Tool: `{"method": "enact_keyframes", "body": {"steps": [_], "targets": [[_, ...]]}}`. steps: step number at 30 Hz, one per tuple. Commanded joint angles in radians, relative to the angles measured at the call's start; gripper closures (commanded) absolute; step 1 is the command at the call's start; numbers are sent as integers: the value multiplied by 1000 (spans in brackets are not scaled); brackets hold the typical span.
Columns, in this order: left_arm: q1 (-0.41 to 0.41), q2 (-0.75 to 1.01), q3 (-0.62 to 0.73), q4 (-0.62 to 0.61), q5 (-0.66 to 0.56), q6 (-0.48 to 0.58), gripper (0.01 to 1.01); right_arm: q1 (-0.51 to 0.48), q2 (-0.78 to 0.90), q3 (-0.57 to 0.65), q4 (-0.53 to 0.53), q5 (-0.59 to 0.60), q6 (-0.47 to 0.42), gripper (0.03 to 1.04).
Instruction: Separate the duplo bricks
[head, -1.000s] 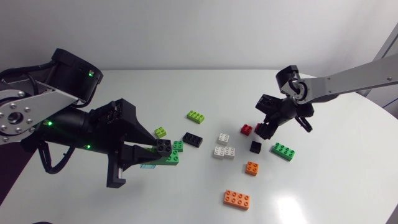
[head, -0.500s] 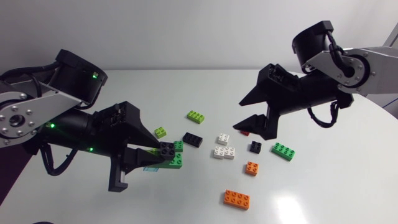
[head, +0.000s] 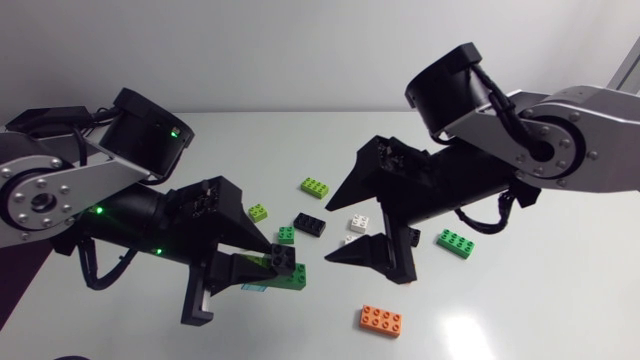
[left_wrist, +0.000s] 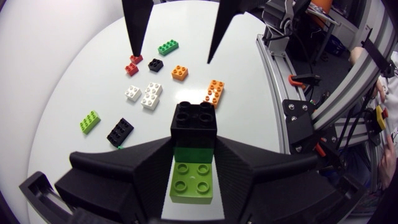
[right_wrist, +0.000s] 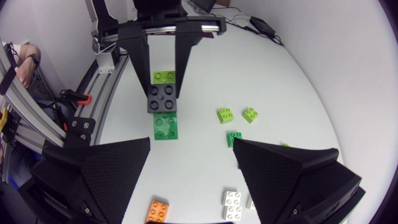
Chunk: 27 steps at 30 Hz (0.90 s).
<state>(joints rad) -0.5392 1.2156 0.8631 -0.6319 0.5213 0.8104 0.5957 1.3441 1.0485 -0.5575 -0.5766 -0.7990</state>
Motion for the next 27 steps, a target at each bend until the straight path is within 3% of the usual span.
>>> {"method": "enact_keyframes", "body": {"steps": [1,22,27], "targets": [[-11,22,37,5,17,-20,693,35,-2,-10,-4,-6,37,143],[-36,42,62,18,17,-33,693,142,72,-39,91,11,130,161],[-39,39,62,18,17,-33,693,145,81,-35,99,14,138,221]]}}
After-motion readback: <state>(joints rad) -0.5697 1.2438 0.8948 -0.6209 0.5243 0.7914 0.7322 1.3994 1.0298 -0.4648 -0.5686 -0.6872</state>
